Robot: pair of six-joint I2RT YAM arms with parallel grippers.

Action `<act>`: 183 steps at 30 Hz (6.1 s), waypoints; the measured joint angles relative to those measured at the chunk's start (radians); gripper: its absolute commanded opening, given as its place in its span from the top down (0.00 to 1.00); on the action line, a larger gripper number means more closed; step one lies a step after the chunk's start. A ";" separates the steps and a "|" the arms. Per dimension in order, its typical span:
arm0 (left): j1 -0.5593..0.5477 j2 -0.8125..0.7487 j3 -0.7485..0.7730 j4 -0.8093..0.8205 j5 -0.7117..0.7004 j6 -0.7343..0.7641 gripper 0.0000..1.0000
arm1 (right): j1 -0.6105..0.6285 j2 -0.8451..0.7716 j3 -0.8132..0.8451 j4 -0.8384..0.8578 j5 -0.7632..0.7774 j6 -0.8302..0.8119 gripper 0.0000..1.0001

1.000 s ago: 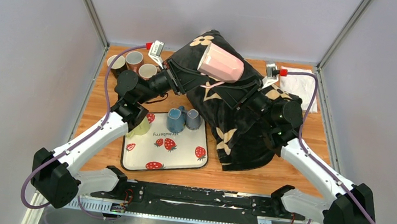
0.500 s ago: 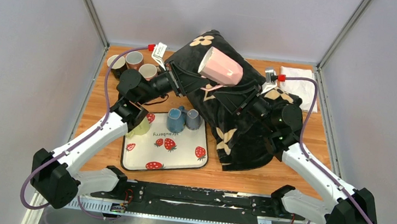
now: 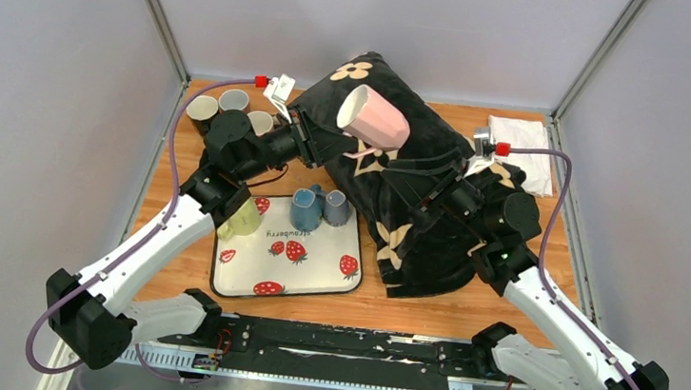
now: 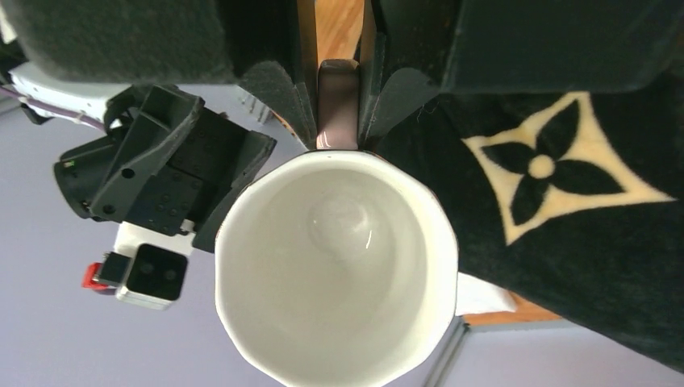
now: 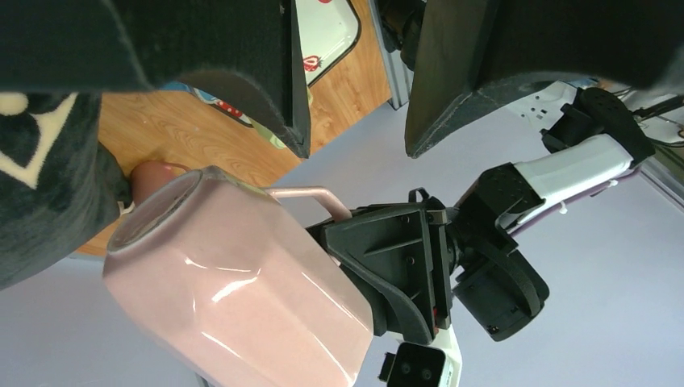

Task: Turn the mug right side up
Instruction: Turn over the cup on the tray, then place the cup at the corner of the board, then turn over the cup on the tray.

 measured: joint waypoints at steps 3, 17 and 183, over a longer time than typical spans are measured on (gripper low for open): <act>0.002 -0.011 0.020 -0.071 -0.035 0.048 1.00 | 0.000 -0.019 0.000 -0.040 0.011 -0.025 0.49; 0.047 -0.095 0.190 -0.555 -0.421 0.331 1.00 | 0.000 -0.064 0.000 -0.169 0.046 -0.092 0.50; 0.493 0.180 -0.093 -0.670 -0.642 0.235 0.00 | 0.000 -0.098 0.060 -0.632 0.156 -0.340 0.55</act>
